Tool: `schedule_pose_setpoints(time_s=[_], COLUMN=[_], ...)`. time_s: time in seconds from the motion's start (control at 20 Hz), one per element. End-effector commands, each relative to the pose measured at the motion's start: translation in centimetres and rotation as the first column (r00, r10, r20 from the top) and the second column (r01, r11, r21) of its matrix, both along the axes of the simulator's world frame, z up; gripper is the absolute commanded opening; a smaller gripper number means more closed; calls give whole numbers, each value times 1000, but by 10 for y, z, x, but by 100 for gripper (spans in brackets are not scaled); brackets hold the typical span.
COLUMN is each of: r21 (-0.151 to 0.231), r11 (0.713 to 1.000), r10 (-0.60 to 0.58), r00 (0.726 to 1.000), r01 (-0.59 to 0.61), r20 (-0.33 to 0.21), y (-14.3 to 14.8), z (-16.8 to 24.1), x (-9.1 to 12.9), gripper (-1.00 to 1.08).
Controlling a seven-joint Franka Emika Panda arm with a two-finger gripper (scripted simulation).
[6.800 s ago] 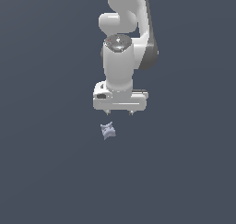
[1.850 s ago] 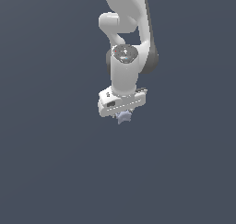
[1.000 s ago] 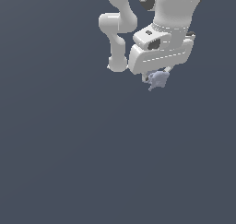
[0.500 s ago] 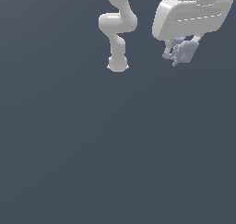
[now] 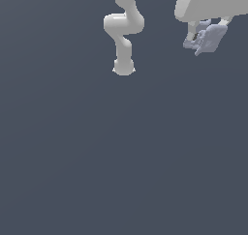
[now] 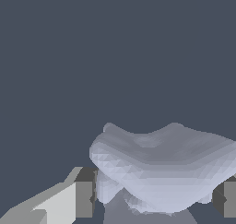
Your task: Pick up the object and move it to a goal position.
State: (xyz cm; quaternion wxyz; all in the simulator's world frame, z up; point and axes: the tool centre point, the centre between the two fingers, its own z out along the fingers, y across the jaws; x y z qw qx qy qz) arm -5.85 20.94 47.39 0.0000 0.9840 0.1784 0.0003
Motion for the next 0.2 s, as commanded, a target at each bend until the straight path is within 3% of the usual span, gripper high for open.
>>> schedule_pose_setpoints(time_s=[0.0, 0.15], r21=[0, 0], r11=[1000, 1000], r10=[-1, -1], r00=[1000, 1000], r01=[1, 1], r20=[-1, -1], y=[2, 3], z=[4, 5], x=[0, 0], gripper=[-100, -100])
